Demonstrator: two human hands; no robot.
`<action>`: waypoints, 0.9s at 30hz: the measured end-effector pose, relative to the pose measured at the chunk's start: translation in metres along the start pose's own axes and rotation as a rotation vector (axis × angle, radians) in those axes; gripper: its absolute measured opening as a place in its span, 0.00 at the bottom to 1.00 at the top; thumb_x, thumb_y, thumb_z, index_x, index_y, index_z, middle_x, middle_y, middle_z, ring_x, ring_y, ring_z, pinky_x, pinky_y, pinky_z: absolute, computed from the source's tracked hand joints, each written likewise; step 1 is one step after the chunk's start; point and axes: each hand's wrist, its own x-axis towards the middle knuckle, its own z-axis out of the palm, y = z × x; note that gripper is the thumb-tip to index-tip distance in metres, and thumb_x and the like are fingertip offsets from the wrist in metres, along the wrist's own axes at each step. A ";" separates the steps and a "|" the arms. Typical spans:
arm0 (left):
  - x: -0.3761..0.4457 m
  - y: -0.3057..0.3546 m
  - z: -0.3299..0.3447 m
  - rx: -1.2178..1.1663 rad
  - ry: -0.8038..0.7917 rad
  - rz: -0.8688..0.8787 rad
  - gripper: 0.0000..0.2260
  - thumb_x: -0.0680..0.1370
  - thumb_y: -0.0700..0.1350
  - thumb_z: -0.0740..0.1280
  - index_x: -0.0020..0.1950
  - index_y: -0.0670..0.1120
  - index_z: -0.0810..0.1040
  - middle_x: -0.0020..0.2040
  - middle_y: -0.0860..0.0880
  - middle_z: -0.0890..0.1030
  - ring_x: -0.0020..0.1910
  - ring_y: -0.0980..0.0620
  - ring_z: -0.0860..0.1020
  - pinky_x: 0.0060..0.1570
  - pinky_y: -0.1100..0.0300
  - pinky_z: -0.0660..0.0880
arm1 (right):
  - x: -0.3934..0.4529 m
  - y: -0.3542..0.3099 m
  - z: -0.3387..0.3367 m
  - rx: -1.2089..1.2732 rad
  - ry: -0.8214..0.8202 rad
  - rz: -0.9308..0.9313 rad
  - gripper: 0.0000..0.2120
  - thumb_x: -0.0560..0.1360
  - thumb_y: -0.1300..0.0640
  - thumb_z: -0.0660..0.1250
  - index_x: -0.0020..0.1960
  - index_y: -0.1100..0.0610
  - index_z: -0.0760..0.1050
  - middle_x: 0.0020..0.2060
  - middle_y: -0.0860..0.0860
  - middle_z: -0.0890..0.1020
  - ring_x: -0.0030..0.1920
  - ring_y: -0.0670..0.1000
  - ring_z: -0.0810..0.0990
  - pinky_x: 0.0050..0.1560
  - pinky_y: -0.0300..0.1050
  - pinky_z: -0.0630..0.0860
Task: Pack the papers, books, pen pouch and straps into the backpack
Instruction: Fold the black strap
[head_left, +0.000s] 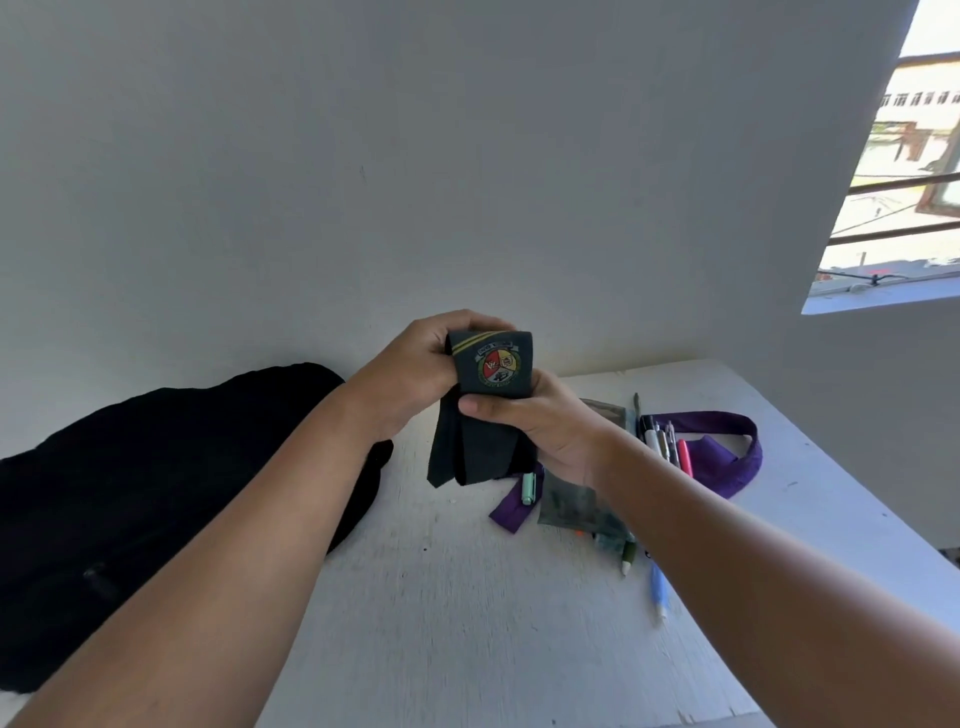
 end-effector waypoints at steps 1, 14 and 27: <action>0.000 -0.002 -0.008 0.039 -0.051 -0.013 0.16 0.79 0.32 0.69 0.63 0.47 0.82 0.57 0.48 0.85 0.59 0.51 0.82 0.60 0.56 0.77 | 0.000 0.001 -0.001 0.006 0.027 0.002 0.13 0.73 0.62 0.77 0.57 0.56 0.83 0.50 0.54 0.87 0.52 0.53 0.85 0.57 0.55 0.83; -0.012 -0.025 0.017 -0.280 0.230 -0.217 0.08 0.81 0.45 0.70 0.59 0.47 0.82 0.54 0.45 0.87 0.56 0.45 0.85 0.59 0.45 0.80 | 0.001 0.011 0.010 -0.011 0.068 0.029 0.15 0.79 0.58 0.74 0.64 0.56 0.79 0.55 0.56 0.87 0.57 0.57 0.87 0.56 0.54 0.84; -0.099 -0.054 -0.030 0.011 0.593 -0.253 0.14 0.81 0.55 0.69 0.64 0.52 0.77 0.54 0.51 0.81 0.54 0.57 0.80 0.57 0.57 0.76 | 0.020 0.069 0.084 0.320 0.087 0.257 0.13 0.81 0.56 0.72 0.65 0.55 0.80 0.58 0.56 0.87 0.61 0.59 0.85 0.56 0.54 0.84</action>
